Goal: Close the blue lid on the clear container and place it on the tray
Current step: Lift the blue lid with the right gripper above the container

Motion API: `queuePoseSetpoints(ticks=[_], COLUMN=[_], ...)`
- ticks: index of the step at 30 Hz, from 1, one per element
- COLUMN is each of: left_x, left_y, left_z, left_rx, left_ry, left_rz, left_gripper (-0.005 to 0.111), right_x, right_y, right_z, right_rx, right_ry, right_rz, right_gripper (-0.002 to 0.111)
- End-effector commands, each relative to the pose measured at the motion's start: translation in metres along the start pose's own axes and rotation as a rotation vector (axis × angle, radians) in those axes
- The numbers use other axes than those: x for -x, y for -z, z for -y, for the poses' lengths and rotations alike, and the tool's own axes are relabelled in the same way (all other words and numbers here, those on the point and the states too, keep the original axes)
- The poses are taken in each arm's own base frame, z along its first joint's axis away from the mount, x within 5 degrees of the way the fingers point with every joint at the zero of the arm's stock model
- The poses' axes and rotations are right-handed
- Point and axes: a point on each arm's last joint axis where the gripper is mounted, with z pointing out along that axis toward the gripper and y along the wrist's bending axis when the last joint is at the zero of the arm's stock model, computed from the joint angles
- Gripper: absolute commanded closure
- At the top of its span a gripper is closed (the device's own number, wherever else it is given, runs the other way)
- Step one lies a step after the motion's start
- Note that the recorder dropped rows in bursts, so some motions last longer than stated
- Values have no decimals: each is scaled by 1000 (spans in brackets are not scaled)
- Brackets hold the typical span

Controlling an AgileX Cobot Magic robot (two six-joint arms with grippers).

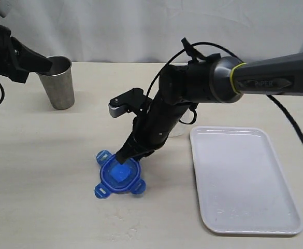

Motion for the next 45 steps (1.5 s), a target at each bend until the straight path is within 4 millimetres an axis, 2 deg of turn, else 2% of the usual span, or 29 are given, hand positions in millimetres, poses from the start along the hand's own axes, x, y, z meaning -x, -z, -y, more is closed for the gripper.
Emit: queuePoseSetpoints(ticks=[1,5,8,18,22,28,31,38,41,45], left_x=[0,0,0,0,0,0,0,0,0,0], left_y=[1,1,1,1,1,1,1,1,1,1], left_z=[0,0,0,-1,-1,-1,-1,-2,-2,-2], left_rx=[5,4,4,12,12,12,15,20,20,20], left_ry=[11,9,6,5,5,5,5,3,3,1], left_rz=[4,2,0,-1,-1,-1,-1,-1,-1,-1], left_gripper=[107,107,107,107,107,107,107,107,107,107], right_x=[11,21,26,32,34,37,38,31,29,27], right_y=[33,58,78,148,172,194,202,214,218,219], right_z=[-22,-49,-60,-63,-54,-43,-30,18,30,38], right_rx=[-16,-88,-171,-406,-571,-786,-879,-998,-1029,-1066], right_ry=[155,296,359,512,501,563,567,550,607,724], right_rz=[85,178,237,415,468,517,518,453,416,355], right_gripper=[104,104,104,104,104,104,104,104,104,104])
